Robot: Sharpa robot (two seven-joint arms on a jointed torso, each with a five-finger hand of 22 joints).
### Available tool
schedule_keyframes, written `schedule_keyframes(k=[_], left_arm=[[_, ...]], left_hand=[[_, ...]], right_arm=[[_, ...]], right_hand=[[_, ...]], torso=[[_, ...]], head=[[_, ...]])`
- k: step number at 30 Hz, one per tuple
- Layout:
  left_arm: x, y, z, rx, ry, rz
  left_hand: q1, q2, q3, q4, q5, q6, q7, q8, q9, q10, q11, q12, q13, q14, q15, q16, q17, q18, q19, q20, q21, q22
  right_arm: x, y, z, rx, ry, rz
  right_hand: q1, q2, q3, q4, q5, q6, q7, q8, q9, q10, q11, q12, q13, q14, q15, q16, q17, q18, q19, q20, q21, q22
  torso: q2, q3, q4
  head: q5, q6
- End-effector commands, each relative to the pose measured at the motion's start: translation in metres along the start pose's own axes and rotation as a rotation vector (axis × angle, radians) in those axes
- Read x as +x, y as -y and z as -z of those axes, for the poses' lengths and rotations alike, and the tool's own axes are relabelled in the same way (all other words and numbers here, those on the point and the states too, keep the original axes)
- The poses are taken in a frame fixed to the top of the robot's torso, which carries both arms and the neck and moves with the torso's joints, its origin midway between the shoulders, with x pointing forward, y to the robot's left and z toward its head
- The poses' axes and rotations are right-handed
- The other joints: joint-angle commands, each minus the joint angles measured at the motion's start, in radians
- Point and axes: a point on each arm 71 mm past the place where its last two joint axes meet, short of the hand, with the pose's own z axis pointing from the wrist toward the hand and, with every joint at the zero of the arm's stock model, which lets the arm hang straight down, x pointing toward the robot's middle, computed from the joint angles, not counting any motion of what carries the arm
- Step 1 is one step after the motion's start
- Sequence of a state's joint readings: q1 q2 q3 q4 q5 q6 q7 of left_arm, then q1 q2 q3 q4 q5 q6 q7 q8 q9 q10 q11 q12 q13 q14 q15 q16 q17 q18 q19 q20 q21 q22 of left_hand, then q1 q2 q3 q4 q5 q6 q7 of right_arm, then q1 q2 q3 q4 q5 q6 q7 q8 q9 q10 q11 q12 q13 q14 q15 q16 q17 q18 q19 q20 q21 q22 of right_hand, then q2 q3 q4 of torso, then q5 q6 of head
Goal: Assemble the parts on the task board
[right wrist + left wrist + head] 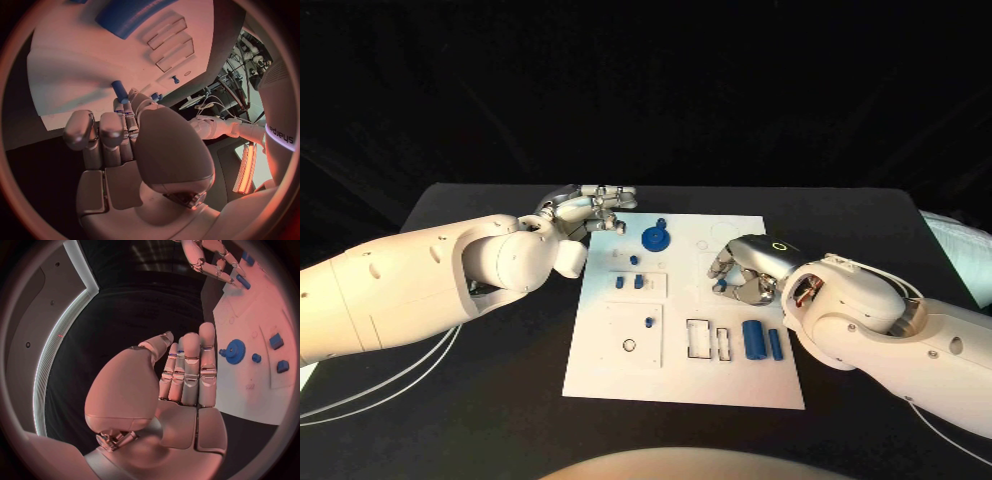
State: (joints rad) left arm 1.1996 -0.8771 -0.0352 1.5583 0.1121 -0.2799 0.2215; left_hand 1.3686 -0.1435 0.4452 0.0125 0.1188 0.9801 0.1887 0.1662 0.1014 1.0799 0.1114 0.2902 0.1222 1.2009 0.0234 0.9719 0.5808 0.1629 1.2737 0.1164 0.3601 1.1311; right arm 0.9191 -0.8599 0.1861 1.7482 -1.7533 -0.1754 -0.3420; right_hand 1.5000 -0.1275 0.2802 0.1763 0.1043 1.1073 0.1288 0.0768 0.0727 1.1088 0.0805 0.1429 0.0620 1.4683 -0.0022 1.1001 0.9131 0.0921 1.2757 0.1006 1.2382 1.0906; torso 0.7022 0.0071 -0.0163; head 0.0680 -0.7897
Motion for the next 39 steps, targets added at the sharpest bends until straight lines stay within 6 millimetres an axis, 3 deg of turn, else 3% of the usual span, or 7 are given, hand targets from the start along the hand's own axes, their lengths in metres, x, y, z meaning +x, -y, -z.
schedule_keyframes(k=[1, 11, 18, 23, 30, 35, 39], left_arm=[[0.0031, 0.0005, -0.0003, 0.001, -0.028, 0.002], [0.0042, -0.0002, -0.0002, -0.008, -0.039, -0.001], [0.0041, -0.0003, -0.0001, -0.009, -0.04, -0.003], [0.0046, -0.0003, -0.0002, -0.008, -0.041, -0.003], [0.0048, -0.0003, 0.0, -0.009, -0.041, -0.003], [0.0072, -0.0006, -0.0001, -0.01, -0.048, -0.002], [0.0082, -0.0005, -0.0002, -0.008, -0.049, -0.002]], left_hand=[[-0.01, -0.001, -0.008, -0.001, 0.0, -0.009, -0.001, 0.004, -0.001, -0.008, -0.001, 0.006, 0.001, -0.01, 0.0, -0.004, -0.001, 0.016, -0.006, 0.002, -0.007, -0.001], [-0.013, 0.001, -0.014, 0.001, 0.0, -0.012, -0.001, 0.006, -0.001, -0.012, -0.001, 0.009, 0.001, -0.005, 0.001, 0.004, 0.008, 0.017, -0.005, 0.003, -0.009, -0.004], [-0.013, 0.001, -0.016, 0.002, 0.0, -0.012, -0.001, 0.007, -0.002, -0.013, -0.001, 0.01, 0.001, -0.007, 0.001, 0.003, 0.005, 0.017, -0.005, 0.003, -0.009, -0.005], [-0.013, 0.001, -0.016, 0.002, 0.0, -0.012, -0.001, 0.007, -0.002, -0.013, -0.001, 0.01, 0.001, -0.007, 0.001, 0.003, 0.005, 0.017, -0.005, 0.003, -0.009, -0.005], [-0.013, 0.001, -0.016, 0.002, 0.0, -0.012, -0.001, 0.007, -0.002, -0.013, -0.001, 0.01, 0.001, -0.007, 0.001, 0.003, 0.005, 0.017, -0.005, 0.003, -0.009, -0.005], [-0.014, 0.004, -0.018, 0.004, 0.0, -0.013, -0.001, 0.008, -0.002, -0.014, -0.001, 0.013, 0.002, -0.008, 0.001, 0.001, 0.001, 0.017, -0.005, 0.004, -0.011, -0.006], [-0.013, 0.006, -0.019, 0.004, 0.001, -0.013, -0.002, 0.009, -0.002, -0.014, -0.001, 0.014, 0.002, -0.009, 0.001, 0.001, -0.001, 0.017, -0.005, 0.004, -0.011, -0.007]], right_arm=[[0.0018, 0.0007, 0.0, 0.006, -0.009, 0.026], [0.0022, 0.0026, 0.0012, 0.011, -0.018, 0.035], [0.0022, 0.0013, 0.0017, 0.003, -0.02, 0.034], [0.002, 0.0004, 0.0015, 0.006, -0.017, 0.03], [0.0012, 0.0012, 0.0002, 0.019, 0.008, 0.023], [-0.0005, 0.0025, 0.0004, 0.021, 0.033, 0.016], [-0.0048, -0.001, 0.0044, -0.002, 0.058, 0.006]], right_hand=[[-0.005, -0.014, 0.01, -0.002, -0.009, 0.0, 0.002, -0.004, -0.001, -0.021, 0.005, -0.013, -0.001, -0.005, 0.002, -0.012, -0.015, 0.02, -0.014, 0.003, -0.013, -0.015], [-0.003, -0.019, 0.022, -0.005, -0.014, 0.003, 0.009, -0.006, -0.002, -0.032, 0.009, -0.02, 0.0, -0.006, 0.005, -0.017, -0.021, 0.021, -0.017, 0.007, -0.017, -0.019], [-0.002, -0.012, 0.049, -0.006, -0.013, 0.022, 0.006, -0.002, 0.0, 0.018, 0.001, -0.003, 0.003, -0.004, 0.0, -0.014, -0.018, 0.018, -0.004, 0.004, -0.006, -0.002], [-0.002, 0.004, 0.08, -0.005, -0.026, 0.038, 0.002, 0.001, 0.002, 0.076, -0.011, 0.009, 0.006, 0.006, -0.01, 0.012, 0.013, 0.008, 0.027, -0.003, 0.028, 0.043], [0.023, 0.029, 0.129, -0.034, -0.051, 0.068, -0.006, 0.013, 0.009, 0.138, -0.027, 0.017, 0.014, 0.02, -0.024, 0.056, 0.064, -0.006, 0.068, -0.016, 0.077, 0.109], [0.026, 0.028, 0.145, -0.048, -0.051, 0.069, -0.005, 0.012, 0.01, 0.142, -0.027, 0.009, 0.013, 0.021, -0.024, 0.064, 0.072, -0.009, 0.074, -0.019, 0.087, 0.121], [0.015, 0.013, 0.154, -0.056, -0.037, 0.071, -0.004, 0.012, 0.011, 0.147, -0.026, 0.002, 0.013, 0.02, -0.023, 0.068, 0.076, -0.01, 0.075, -0.018, 0.092, 0.128]], torso=[[0.0, -0.0002, 0.0011], [0.0, 0.0004, 0.0003], [0.0, -0.0001, 0.0001], [0.0, -0.0011, 0.001], [-0.001, -0.0012, 0.0011], [0.001, -0.0029, 0.0012], [-0.002, 0.0, 0.0013]], head=[[-0.002, -0.001], [0.001, -0.002], [0.001, -0.003], [-0.001, -0.005], [-0.002, -0.007], [-0.003, -0.01], [-0.001, -0.015]])
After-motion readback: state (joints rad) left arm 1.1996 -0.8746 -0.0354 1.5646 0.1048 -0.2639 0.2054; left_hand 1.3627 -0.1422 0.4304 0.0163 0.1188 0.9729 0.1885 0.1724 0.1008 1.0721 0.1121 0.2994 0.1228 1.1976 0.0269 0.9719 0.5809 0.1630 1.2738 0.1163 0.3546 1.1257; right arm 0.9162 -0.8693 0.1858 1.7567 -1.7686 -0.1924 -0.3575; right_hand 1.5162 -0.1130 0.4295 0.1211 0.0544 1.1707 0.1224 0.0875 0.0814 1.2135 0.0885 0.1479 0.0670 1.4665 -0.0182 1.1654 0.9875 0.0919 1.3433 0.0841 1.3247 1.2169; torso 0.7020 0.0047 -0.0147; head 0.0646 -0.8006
